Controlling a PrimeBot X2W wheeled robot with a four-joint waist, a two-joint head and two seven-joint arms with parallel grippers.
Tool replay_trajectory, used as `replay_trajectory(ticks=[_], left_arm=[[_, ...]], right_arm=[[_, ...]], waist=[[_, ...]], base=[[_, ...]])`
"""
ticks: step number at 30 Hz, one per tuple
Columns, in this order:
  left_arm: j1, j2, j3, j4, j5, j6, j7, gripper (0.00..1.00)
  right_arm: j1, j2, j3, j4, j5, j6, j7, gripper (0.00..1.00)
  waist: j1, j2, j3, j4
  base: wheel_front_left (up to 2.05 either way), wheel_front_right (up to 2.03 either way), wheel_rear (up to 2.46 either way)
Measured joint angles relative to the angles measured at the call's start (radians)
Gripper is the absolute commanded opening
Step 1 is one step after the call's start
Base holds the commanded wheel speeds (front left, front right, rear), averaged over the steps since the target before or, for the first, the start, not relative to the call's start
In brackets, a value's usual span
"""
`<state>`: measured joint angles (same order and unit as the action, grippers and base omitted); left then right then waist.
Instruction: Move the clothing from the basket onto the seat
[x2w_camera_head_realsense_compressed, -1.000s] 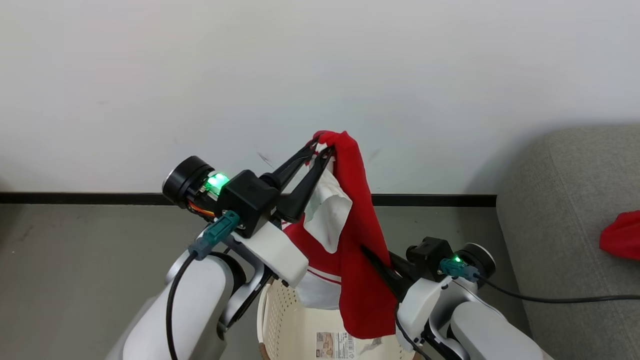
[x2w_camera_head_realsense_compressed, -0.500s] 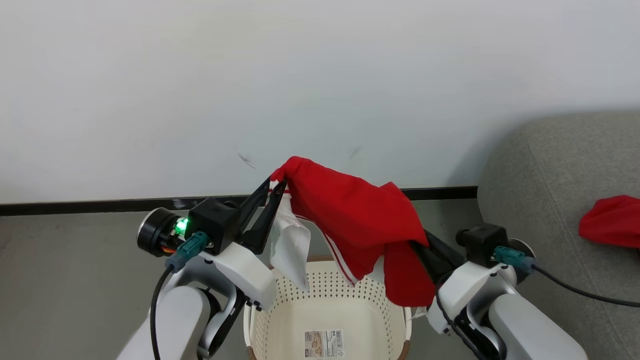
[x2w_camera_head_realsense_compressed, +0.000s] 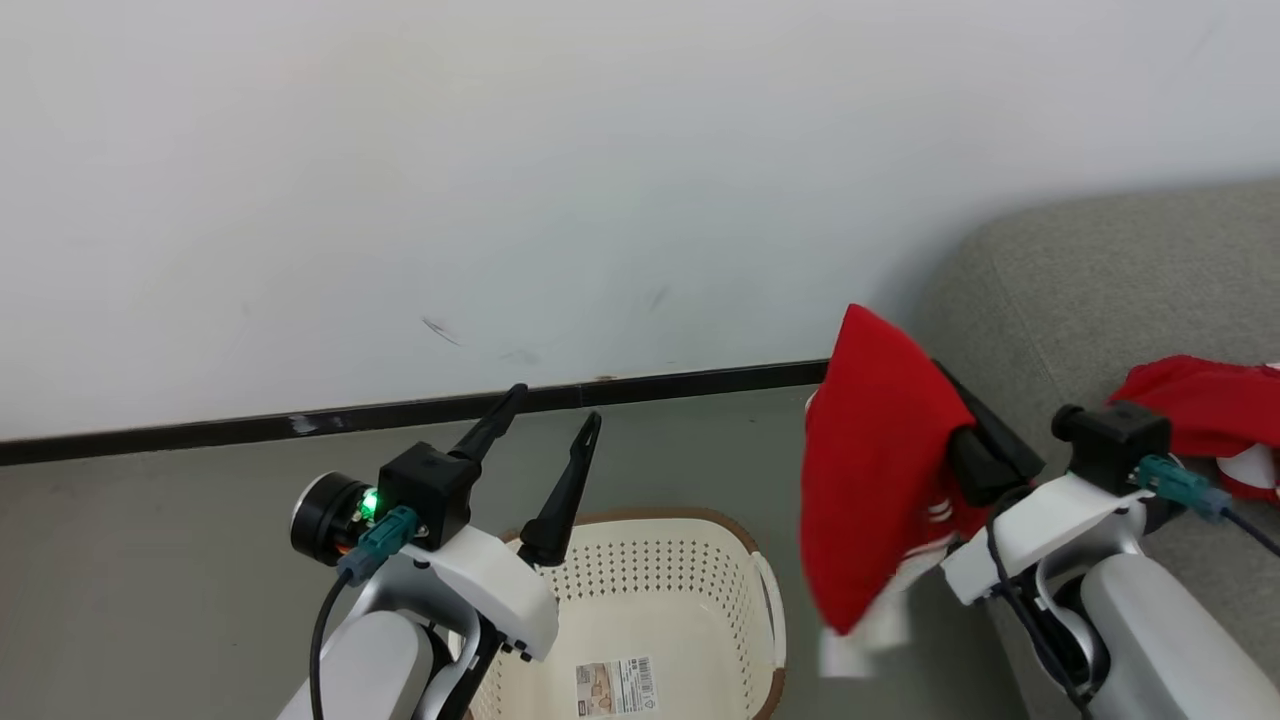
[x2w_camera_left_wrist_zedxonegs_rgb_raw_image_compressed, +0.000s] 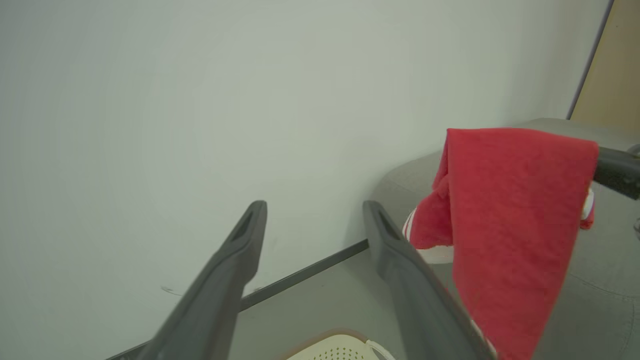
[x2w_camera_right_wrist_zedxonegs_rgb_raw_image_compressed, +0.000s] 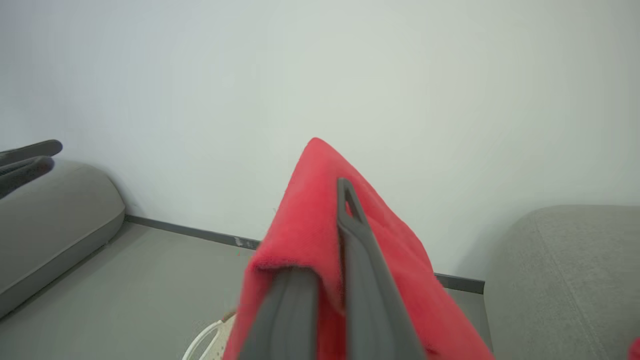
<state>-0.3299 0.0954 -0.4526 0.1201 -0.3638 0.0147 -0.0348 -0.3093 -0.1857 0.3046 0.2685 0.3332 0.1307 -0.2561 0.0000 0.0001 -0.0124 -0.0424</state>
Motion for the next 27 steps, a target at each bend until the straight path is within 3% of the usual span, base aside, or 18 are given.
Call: replay_trajectory(ticks=[15, 27], left_arm=[[0.075, -0.015, -0.046, 0.061, -0.022, -0.028, -0.074, 1.00], [0.088, -0.028, -0.081, 0.093, -0.031, -0.054, -0.118, 1.00]], right_arm=[[0.123, -0.075, -0.201, -0.114, -0.047, 0.000, 0.000, 0.00], [0.271, -0.064, -0.303, -0.178, -0.063, 0.000, 0.000, 0.00]], waist=[[0.0000, 0.0000, 0.004, -0.093], [0.0000, 0.0000, 0.000, -0.186]], base=[[0.00, 0.00, 0.00], [0.00, 0.00, 0.00]])
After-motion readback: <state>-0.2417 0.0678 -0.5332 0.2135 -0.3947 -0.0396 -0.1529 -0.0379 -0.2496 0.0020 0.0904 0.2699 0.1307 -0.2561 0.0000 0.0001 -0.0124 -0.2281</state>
